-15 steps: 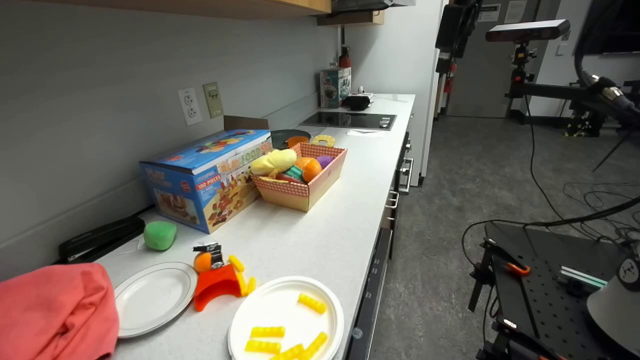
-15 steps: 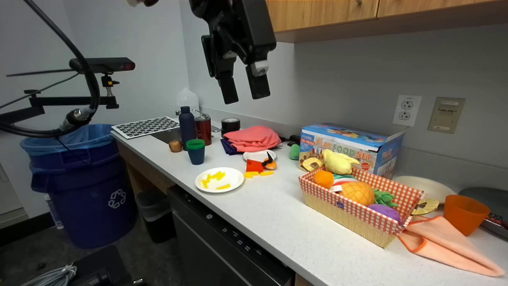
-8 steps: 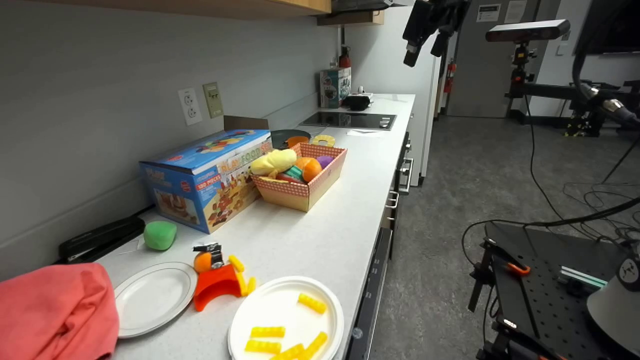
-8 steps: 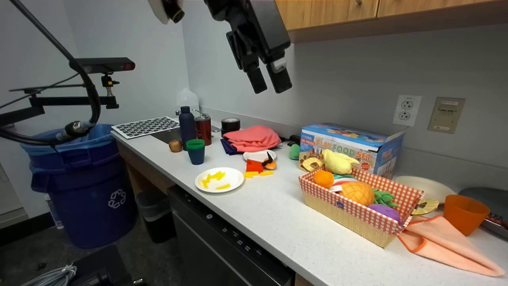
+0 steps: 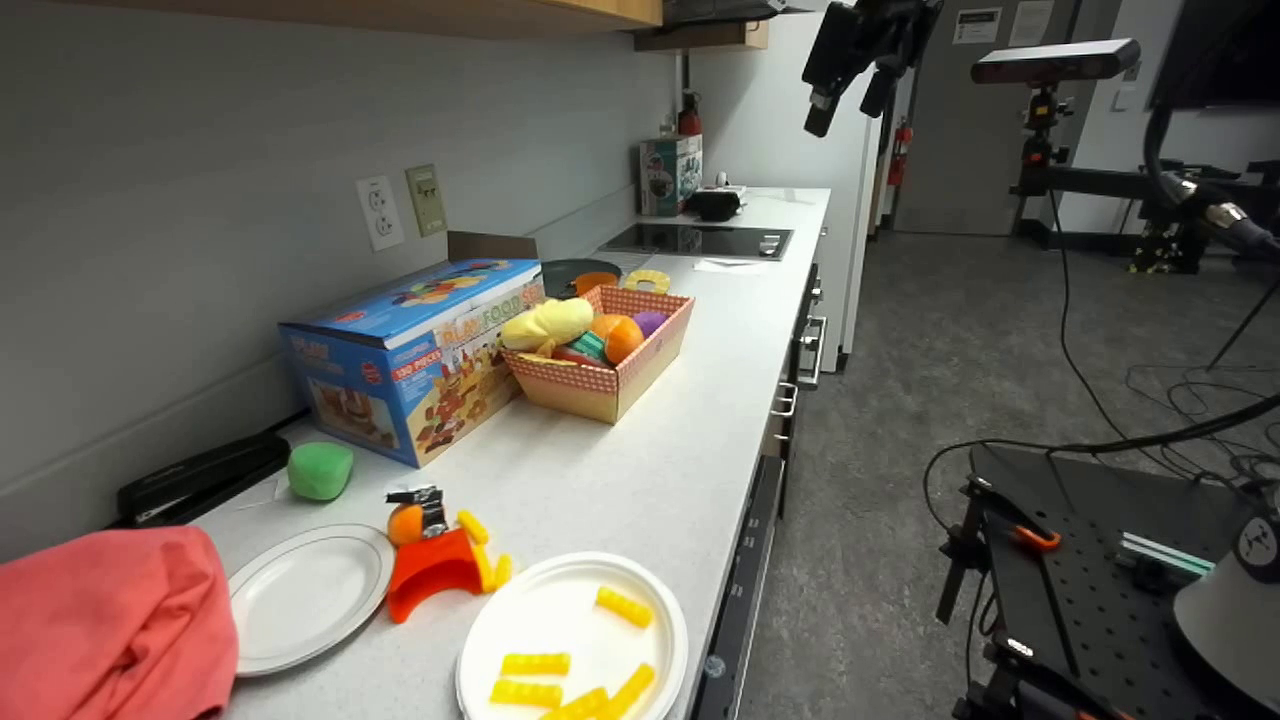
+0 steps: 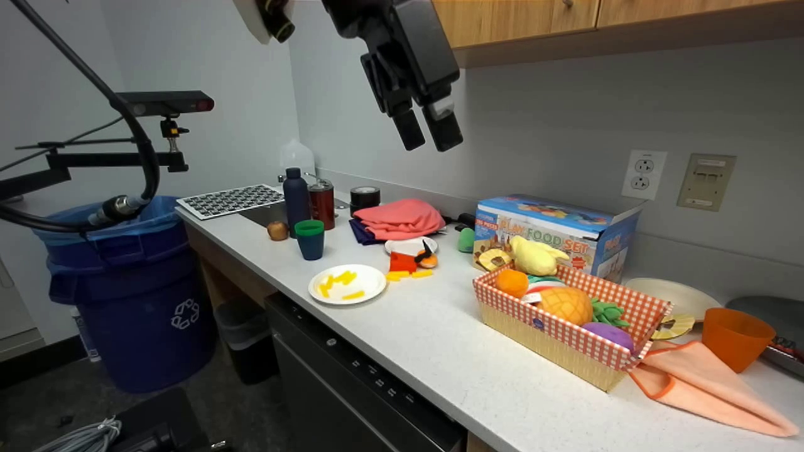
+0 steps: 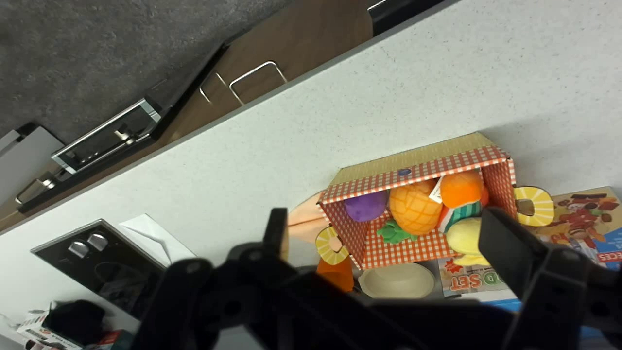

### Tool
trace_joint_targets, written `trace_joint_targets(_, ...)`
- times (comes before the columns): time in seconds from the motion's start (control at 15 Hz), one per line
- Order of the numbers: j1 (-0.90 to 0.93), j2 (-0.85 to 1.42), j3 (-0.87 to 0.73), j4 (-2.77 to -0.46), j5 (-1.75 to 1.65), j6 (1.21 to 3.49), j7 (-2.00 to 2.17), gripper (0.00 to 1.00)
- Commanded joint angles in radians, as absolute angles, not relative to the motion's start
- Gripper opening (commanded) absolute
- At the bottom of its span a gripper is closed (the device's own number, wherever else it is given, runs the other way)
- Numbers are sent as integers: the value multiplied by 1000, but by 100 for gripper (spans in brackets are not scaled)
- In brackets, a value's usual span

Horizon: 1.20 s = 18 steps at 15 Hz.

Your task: Open the top right cabinet door

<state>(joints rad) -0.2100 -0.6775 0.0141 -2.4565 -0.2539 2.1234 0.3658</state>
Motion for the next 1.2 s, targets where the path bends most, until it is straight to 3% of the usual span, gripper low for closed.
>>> trace_joint_targets(0.0,-217,-677,19,-2455,-249,2122,361,100)
trace_joint_targets(0.4,-218,-750,51,-2322,-277,2075,338,100)
trace_joint_targets(1.0,-295,-594,113,-2232,-328,2462,484,100)
trace_joint_targets(1.13,-265,-636,94,-2269,-291,2414,437,100)
